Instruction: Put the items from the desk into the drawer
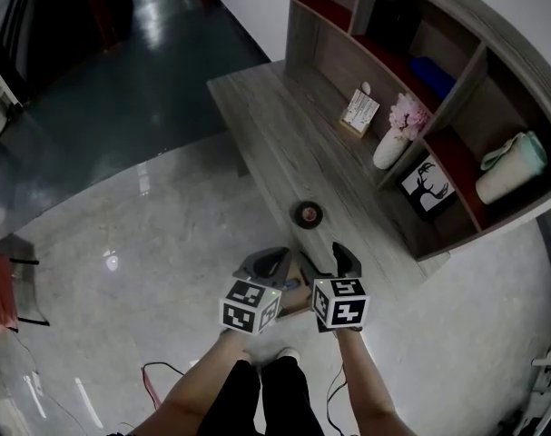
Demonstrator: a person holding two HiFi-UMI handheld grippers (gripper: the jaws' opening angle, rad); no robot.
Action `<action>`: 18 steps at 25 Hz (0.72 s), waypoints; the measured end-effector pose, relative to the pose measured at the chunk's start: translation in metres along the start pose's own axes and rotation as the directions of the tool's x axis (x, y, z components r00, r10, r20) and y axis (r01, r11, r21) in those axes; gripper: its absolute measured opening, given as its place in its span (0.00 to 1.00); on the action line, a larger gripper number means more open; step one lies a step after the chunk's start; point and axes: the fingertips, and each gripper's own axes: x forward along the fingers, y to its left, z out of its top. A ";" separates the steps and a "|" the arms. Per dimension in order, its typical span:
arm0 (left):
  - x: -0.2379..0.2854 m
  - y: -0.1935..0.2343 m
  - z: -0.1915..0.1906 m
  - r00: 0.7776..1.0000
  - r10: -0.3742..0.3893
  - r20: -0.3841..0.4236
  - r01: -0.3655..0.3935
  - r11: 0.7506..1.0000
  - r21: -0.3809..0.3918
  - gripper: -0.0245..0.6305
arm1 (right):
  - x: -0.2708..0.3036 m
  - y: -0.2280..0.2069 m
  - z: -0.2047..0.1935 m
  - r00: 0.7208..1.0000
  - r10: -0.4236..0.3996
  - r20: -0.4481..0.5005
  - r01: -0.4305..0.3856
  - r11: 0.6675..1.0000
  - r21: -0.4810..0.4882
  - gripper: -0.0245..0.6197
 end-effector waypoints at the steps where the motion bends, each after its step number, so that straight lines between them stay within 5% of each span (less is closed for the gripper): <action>1: 0.003 0.002 0.000 1.000 0.001 0.000 -0.001 1.000 -0.003 0.05 | 0.005 -0.001 0.001 1.000 0.001 -0.005 -0.001 1.000 -0.016 0.55; 18: 0.037 0.038 -0.014 1.000 0.018 0.000 -0.018 0.999 -0.041 0.05 | 0.083 -0.026 -0.003 0.995 0.013 -0.097 -0.019 0.998 -0.062 0.62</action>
